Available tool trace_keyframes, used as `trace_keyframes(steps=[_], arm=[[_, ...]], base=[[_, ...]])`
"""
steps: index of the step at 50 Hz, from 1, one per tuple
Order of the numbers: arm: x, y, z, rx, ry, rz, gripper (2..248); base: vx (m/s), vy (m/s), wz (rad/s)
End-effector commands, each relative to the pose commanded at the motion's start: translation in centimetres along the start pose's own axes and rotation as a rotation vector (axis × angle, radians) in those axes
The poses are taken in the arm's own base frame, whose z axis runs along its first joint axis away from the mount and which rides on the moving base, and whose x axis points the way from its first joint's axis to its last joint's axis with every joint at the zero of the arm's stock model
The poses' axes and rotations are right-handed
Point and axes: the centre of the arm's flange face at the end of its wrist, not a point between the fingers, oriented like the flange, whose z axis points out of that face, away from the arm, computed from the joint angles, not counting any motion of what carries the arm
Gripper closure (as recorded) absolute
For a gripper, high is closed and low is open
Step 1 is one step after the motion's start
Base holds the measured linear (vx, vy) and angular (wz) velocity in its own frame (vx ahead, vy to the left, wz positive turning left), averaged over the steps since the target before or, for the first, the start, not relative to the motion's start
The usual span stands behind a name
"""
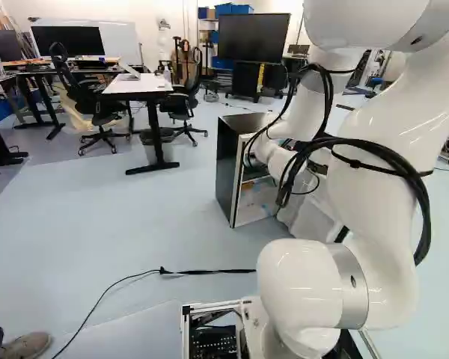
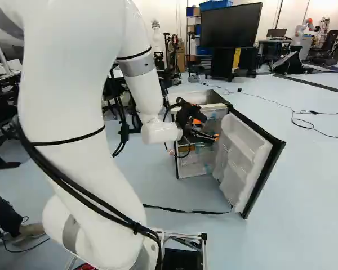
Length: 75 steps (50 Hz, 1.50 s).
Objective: Open the fridge door
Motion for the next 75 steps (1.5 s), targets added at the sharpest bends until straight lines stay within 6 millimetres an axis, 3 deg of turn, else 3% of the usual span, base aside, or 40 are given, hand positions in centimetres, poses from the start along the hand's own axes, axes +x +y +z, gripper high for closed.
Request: trace_keyframes(steps=[49,75], arm=[[-1.6,-1.5,-10.7,0.475,-0.053,-0.245,3],[-2.9,-1.1,-14.6,0.647,-0.064,-0.350,3]], base=[[0.000,0.000,0.000],[0.000,0.000,0.000]])
